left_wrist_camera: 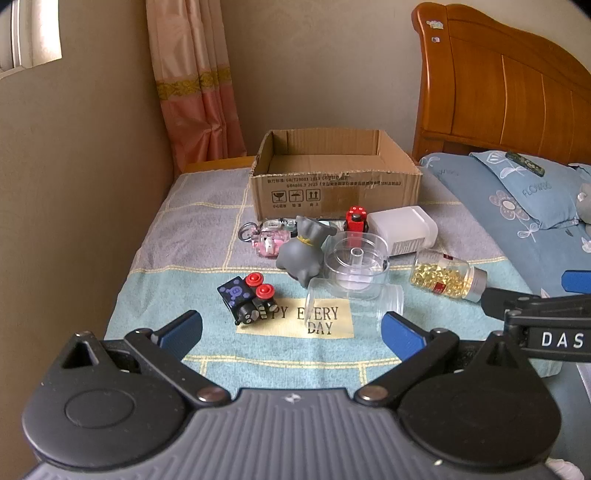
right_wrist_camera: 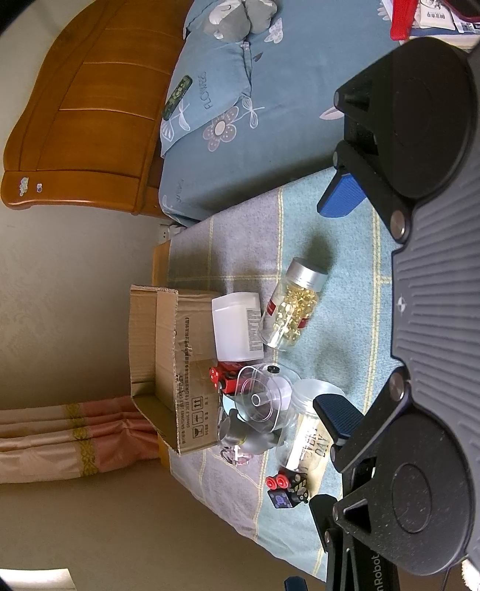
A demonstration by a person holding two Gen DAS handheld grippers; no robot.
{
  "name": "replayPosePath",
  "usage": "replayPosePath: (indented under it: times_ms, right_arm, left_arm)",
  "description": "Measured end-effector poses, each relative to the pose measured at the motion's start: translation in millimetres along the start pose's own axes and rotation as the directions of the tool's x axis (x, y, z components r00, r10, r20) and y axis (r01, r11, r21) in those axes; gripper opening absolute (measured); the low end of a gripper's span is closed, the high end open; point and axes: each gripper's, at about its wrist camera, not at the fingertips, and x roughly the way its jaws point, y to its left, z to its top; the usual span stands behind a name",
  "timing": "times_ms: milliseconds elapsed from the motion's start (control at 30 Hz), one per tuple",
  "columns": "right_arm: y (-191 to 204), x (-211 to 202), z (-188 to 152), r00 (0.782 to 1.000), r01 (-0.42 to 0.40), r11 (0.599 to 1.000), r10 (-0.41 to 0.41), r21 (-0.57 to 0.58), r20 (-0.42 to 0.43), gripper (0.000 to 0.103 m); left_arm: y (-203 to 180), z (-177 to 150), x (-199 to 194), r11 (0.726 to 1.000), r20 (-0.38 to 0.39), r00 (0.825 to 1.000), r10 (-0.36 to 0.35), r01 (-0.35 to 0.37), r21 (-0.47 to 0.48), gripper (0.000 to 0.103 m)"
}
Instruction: Organize rigid objects
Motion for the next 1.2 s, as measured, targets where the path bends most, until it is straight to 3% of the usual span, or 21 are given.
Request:
replayPosePath:
  times_ms: [767,967,1200]
  right_arm:
    - [2.4,5.9,1.2,1.000,0.012,1.000,-0.012,0.006,0.000,0.103]
    - [0.8,13.2,4.2,1.000,-0.009,1.000,0.009,0.012,-0.005,0.103]
    - [0.3,25.1,9.2,0.999,-0.049,0.999,0.050,0.012,-0.008,0.103]
  left_arm:
    - [0.0,3.0,7.2,1.000,0.007,1.000,-0.013,0.013,0.012,0.102]
    - [3.0,4.4,15.5,0.997,0.002,0.998,-0.067,0.066,0.024,0.102]
    - [8.2,5.7,27.9,0.996,-0.014,0.997,-0.079,0.080,0.039,0.102]
